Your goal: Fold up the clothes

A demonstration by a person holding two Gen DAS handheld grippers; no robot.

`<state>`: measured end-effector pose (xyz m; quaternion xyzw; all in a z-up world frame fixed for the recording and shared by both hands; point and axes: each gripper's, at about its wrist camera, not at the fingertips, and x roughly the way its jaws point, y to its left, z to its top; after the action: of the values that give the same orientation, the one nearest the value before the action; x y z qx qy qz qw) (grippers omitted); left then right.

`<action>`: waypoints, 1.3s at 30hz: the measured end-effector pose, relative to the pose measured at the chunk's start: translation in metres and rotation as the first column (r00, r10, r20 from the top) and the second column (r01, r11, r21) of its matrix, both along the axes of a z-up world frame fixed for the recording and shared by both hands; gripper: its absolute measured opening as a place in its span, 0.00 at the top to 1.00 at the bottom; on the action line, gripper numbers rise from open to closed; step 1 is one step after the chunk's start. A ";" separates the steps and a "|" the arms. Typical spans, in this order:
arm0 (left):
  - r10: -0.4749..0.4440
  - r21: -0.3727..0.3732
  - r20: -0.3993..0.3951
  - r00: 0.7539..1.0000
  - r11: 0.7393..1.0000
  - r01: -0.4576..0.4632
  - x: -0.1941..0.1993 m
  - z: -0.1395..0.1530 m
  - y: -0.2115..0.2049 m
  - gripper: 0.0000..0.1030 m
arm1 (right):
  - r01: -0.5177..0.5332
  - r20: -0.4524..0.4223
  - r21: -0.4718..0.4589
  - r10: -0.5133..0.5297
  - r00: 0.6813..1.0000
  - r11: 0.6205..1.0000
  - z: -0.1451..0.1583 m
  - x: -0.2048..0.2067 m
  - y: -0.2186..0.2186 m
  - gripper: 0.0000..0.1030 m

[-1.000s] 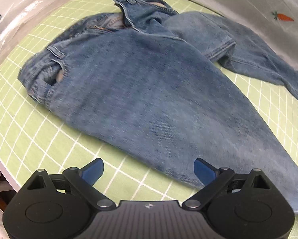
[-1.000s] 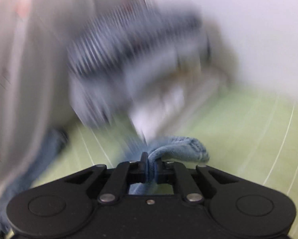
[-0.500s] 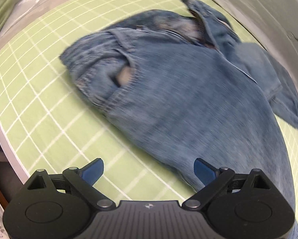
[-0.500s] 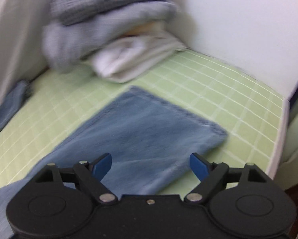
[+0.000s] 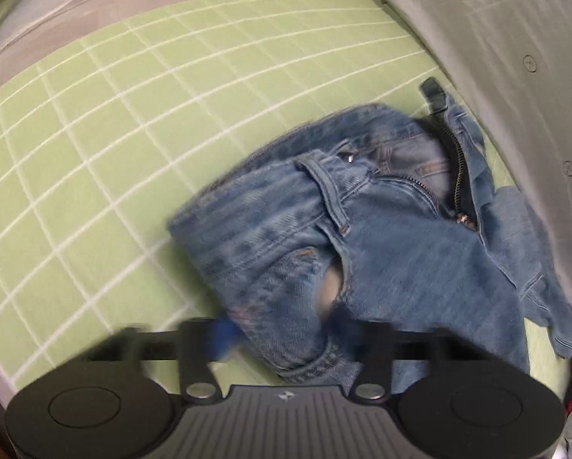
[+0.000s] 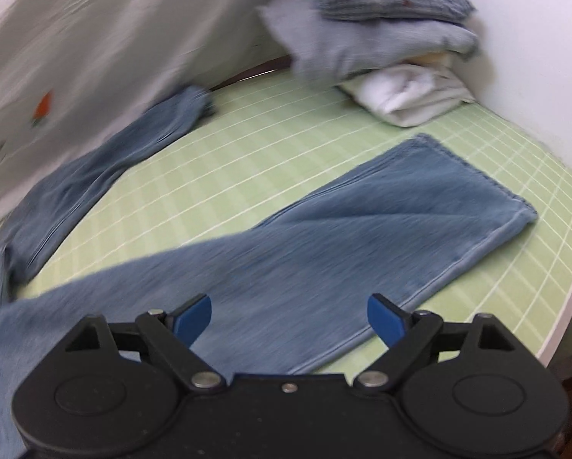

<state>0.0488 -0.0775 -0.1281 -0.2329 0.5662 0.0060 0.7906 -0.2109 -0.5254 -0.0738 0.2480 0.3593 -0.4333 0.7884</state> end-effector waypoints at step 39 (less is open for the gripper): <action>-0.203 0.249 0.144 0.969 0.955 0.163 0.156 0.044 -0.070 0.09 | -0.148 0.183 0.098 0.128 0.975 0.984 -0.021 0.192 -0.032 0.00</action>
<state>0.2048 -0.1479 -0.0841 -0.0838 0.5120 -0.0201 0.8546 -0.0185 -0.5574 -0.0943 0.3031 0.3279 -0.3333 0.8304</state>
